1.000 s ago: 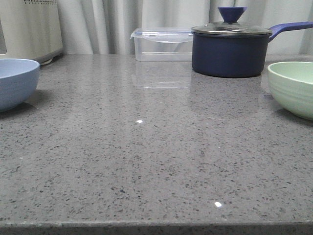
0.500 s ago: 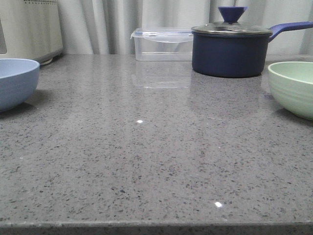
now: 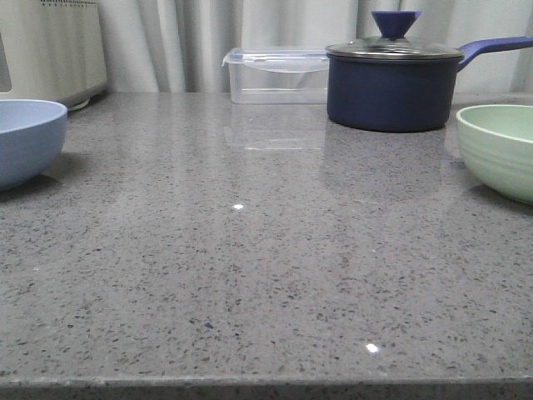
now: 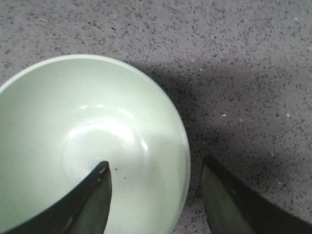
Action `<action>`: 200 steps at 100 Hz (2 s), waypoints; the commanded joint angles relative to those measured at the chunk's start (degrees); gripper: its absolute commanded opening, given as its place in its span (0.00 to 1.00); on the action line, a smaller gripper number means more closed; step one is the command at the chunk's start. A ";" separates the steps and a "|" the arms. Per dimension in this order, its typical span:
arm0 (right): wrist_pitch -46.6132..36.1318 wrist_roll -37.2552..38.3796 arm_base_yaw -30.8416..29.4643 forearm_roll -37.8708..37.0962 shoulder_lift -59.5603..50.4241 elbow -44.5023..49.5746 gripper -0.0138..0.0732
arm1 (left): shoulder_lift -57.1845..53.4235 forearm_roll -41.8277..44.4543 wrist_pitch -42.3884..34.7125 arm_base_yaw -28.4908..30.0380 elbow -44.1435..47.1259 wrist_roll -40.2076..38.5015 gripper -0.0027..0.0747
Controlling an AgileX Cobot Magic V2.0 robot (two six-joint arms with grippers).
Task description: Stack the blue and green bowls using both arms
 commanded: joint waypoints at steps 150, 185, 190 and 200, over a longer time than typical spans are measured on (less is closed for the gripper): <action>-5.32 -3.75 5.27 8.88 4.09 -7.18 0.07 | 0.76 -0.65 -4.54 -0.23 -2.02 -0.48 0.67; -5.97 -3.75 17.55 9.96 12.89 -14.41 0.07 | 0.76 -0.65 -4.54 -0.23 -2.02 -0.48 0.67; -5.91 -3.75 18.71 9.97 14.30 -15.70 0.07 | 0.76 -0.65 -4.44 -0.23 -2.02 -0.48 0.67; -6.64 -3.70 20.53 10.84 16.65 -17.48 0.07 | 0.76 -0.65 -4.44 -0.23 -2.02 -0.48 0.67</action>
